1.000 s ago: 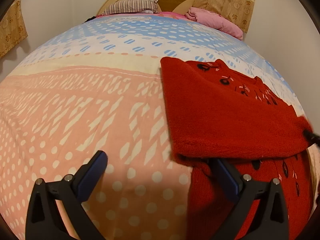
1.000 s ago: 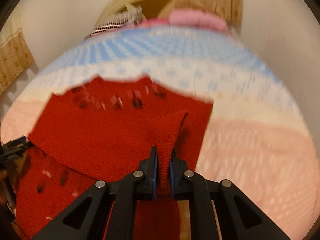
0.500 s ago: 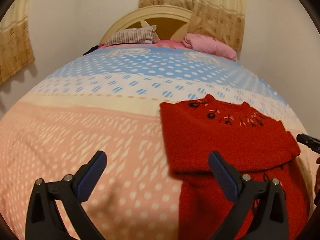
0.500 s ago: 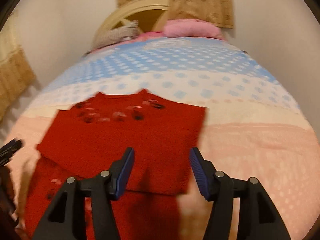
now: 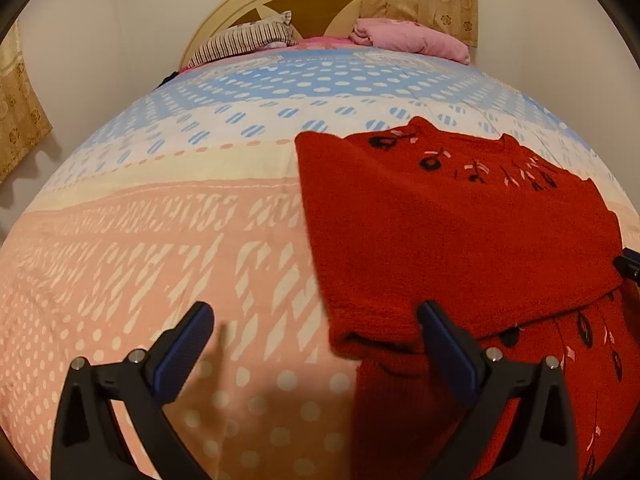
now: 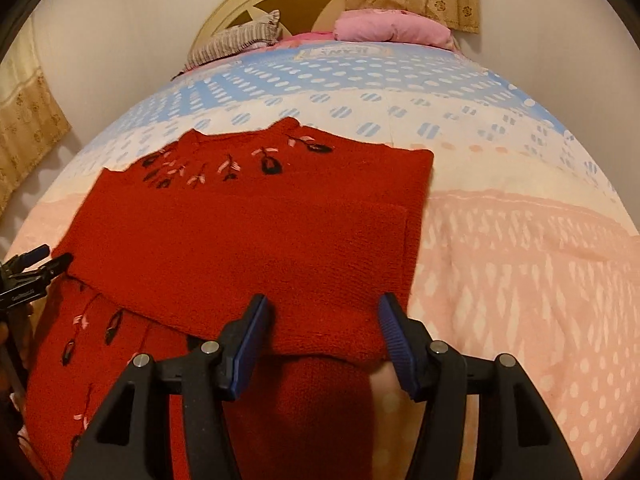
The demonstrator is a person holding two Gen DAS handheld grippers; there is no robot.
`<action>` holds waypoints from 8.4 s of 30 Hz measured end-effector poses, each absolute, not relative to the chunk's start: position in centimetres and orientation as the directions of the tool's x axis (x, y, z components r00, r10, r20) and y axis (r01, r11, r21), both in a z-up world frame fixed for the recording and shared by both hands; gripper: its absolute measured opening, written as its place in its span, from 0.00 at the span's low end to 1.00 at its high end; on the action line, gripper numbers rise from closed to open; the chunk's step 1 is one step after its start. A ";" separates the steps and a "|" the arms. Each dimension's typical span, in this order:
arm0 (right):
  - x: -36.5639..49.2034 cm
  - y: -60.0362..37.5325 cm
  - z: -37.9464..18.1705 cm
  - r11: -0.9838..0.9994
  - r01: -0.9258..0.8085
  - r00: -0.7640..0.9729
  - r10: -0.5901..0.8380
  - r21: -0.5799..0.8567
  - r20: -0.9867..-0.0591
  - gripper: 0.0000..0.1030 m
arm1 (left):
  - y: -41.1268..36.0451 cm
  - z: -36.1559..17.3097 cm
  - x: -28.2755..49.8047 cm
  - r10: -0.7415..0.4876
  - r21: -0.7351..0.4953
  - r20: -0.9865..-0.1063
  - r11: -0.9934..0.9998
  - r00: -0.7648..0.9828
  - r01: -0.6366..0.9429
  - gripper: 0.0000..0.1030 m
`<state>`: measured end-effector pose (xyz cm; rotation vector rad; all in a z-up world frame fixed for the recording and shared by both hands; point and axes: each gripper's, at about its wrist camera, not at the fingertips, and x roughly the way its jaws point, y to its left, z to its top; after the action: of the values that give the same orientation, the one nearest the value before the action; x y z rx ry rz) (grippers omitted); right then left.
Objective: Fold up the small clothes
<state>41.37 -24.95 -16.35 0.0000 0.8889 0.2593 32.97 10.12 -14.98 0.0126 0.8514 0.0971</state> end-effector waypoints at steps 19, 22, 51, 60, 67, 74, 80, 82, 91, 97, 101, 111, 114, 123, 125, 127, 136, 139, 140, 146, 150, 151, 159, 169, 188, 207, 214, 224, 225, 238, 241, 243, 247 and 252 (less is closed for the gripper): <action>40.4 -28.2 -16.3 0.950 -0.113 0.594 0.299 0.290 -0.747 0.80 | 8.3 -12.3 29.3 0.068 0.078 -0.713 0.997 0.698 -0.017 1.00; 39.8 -28.6 -16.0 0.948 -0.098 0.597 0.300 0.303 -0.744 0.80 | 8.0 -11.6 28.5 0.060 0.077 -0.705 0.997 0.706 -0.007 1.00; 33.1 -27.4 -14.3 0.948 -0.201 0.620 0.317 0.246 -0.718 0.80 | 6.2 -9.2 23.5 0.028 0.048 -0.663 0.999 0.748 0.005 1.00; 30.4 -26.3 -12.9 0.937 -0.244 0.636 0.350 0.252 -0.688 0.80 | 6.2 -8.2 20.6 0.006 0.036 -0.643 0.999 0.766 0.023 1.00; 28.2 -25.4 -12.9 0.930 -0.276 0.626 0.366 0.243 -0.688 0.80 | 6.5 -7.9 18.6 0.002 0.036 -0.631 0.999 0.776 0.026 1.00; 26.2 -25.3 -13.3 0.928 -0.282 0.616 0.369 0.243 -0.696 0.80 | 6.9 -8.0 17.1 0.007 0.042 -0.635 0.999 0.773 0.026 1.00; 24.8 -25.6 -13.7 0.928 -0.282 0.606 0.368 0.242 -0.705 0.80 | 7.4 -8.1 15.7 0.007 0.043 -0.640 0.999 0.768 0.026 1.00; 24.4 -25.7 -13.8 0.929 -0.282 0.603 0.365 0.238 -0.710 0.80 | 7.6 -8.2 15.3 0.007 0.039 -0.645 0.999 0.764 0.025 1.00; 22.4 -25.9 -13.8 0.926 -0.288 0.595 0.372 0.244 -0.712 0.80 | 8.7 -7.9 12.6 0.014 0.042 -0.641 0.999 0.767 0.017 1.00; 20.8 -25.9 -13.8 0.923 -0.305 0.584 0.377 0.236 -0.719 0.80 | 9.7 -8.7 11.0 0.015 0.038 -0.659 0.999 0.752 0.013 1.00; 19.8 -26.1 -13.9 0.923 -0.308 0.576 0.374 0.231 -0.727 0.80 | 9.9 -10.1 10.0 -0.015 0.003 -0.691 1.000 0.723 0.023 0.96; 17.0 -26.6 -14.1 0.926 -0.314 0.575 0.362 0.211 -0.734 0.80 | 9.0 -14.5 8.1 -0.137 -0.140 -0.786 0.989 0.603 0.043 0.65; 16.2 -26.9 -14.1 0.928 -0.317 0.581 0.353 0.195 -0.734 0.80 | 8.7 -15.0 7.6 -0.162 -0.161 -0.793 0.985 0.587 0.054 0.59; 15.9 -28.4 -15.3 0.936 -0.280 0.577 0.343 0.215 -0.741 0.80 | 7.3 -15.6 7.1 -0.185 -0.181 -0.788 0.981 0.588 0.067 0.56; 15.9 -28.5 -15.4 0.935 -0.279 0.579 0.344 0.217 -0.739 0.80 | 6.7 -15.8 7.0 -0.152 -0.140 -0.789 0.988 0.596 0.067 0.56; 15.9 -28.5 -15.6 0.934 -0.279 0.575 0.347 0.221 -0.741 0.80 | 6.6 -15.7 6.9 -0.148 -0.122 -0.788 0.989 0.598 0.084 0.24; 15.3 -29.2 -16.5 0.941 -0.266 0.559 0.329 0.211 -0.761 0.80 | 7.5 -13.9 6.0 -0.217 -0.171 -0.757 0.976 0.616 0.133 0.08; 14.8 -29.2 -16.7 0.940 -0.280 0.555 0.325 0.197 -0.766 0.77 | 8.1 -12.8 5.4 -0.239 -0.195 -0.737 0.971 0.632 0.140 0.08; 14.7 -29.2 -16.7 0.940 -0.281 0.551 0.325 0.196 -0.768 0.64 | 8.2 -12.6 5.3 -0.244 -0.200 -0.732 0.970 0.636 0.142 0.08; 13.8 -29.9 -16.2 0.923 -0.323 0.504 0.356 0.210 -0.787 0.06 | 8.1 -11.8 4.5 -0.273 -0.217 -0.719 0.962 0.640 0.166 0.08; 12.4 -31.1 -14.6 0.918 -0.338 0.528 0.369 0.209 -0.765 0.06 | 7.6 -11.6 4.4 -0.252 -0.172 -0.718 0.968 0.649 0.185 0.08; 12.3 -31.3 -14.5 0.918 -0.334 0.532 0.369 0.212 -0.762 0.06 | 7.6 -12.1 4.6 -0.237 -0.161 -0.725 0.971 0.646 0.176 0.08; 13.1 -32.6 -17.1 0.914 -0.274 0.492 0.400 0.298 -0.774 0.08 | 8.6 -14.4 5.6 -0.243 -0.198 -0.761 0.970 0.601 0.141 0.08; 11.8 -30.7 -17.3 0.914 -0.332 0.503 0.381 0.233 -0.776 0.38 | 8.3 -15.4 6.0 -0.239 -0.207 -0.776 0.971 0.583 0.122 0.16; 12.2 -34.6 -12.2 0.810 -0.323 0.553 0.581 0.490 -0.597 0.06 | 9.8 -10.8 6.7 -0.302 -0.258 -0.679 0.952 0.669 0.167 0.08; 19.8 -32.9 -3.3 0.825 -0.345 0.709 0.541 0.447 -0.451 0.05 | 11.3 -5.2 14.6 -0.256 -0.245 -0.586 0.960 0.769 0.134 0.08; 23.9 -31.7 -0.9 0.844 -0.354 0.732 0.518 0.402 -0.443 0.05 | 12.2 -3.1 18.8 -0.244 -0.259 -0.557 0.959 0.794 0.113 0.08; 29.7 -30.3 0.4 0.872 -0.337 0.757 0.475 0.354 -0.449 0.05 | 11.9 -2.1 25.0 -0.198 -0.207 -0.554 0.974 0.809 0.096 0.08; 30.3 -30.2 0.3 0.875 -0.334 0.756 0.471 0.351 -0.455 0.05 | 11.9 -2.0 25.4 -0.194 -0.204 -0.553 0.974 0.810 0.094 0.08; 39.5 -29.1 -1.6 0.913 -0.256 0.755 0.393 0.317 -0.524 0.05 | 10.5 -2.8 34.8 -0.133 -0.113 -0.600 0.990 0.789 0.082 0.07; 41.4 -29.0 -2.5 0.923 -0.231 0.750 0.371 0.309 -0.547 0.05 | 10.0 -4.2 36.6 -0.111 -0.086 -0.625 0.994 0.773 0.073 0.07; 42.5 -29.1 -3.2 0.927 -0.216 0.745 0.359 0.306 -0.563 0.05 | 9.9 -4.9 37.6 -0.110 -0.085 -0.638 0.994 0.762 0.073 0.07; 44.5 -29.2 -4.9 0.937 -0.183 0.731 0.332 0.298 -0.596 0.05 | 9.2 -6.5 39.5 -0.091 -0.058 -0.661 0.996 0.745 0.071 0.08; 47.5 -29.0 -7.6 0.949 -0.152 0.700 0.300 0.276 -0.648 0.05 | 8.5 -8.6 41.6 -0.054 -0.002 -0.688 0.997 0.724 0.073 0.08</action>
<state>47.47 -29.01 -7.64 0.2081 0.7559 0.2536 41.60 8.49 -8.57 0.0258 0.7587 -0.0700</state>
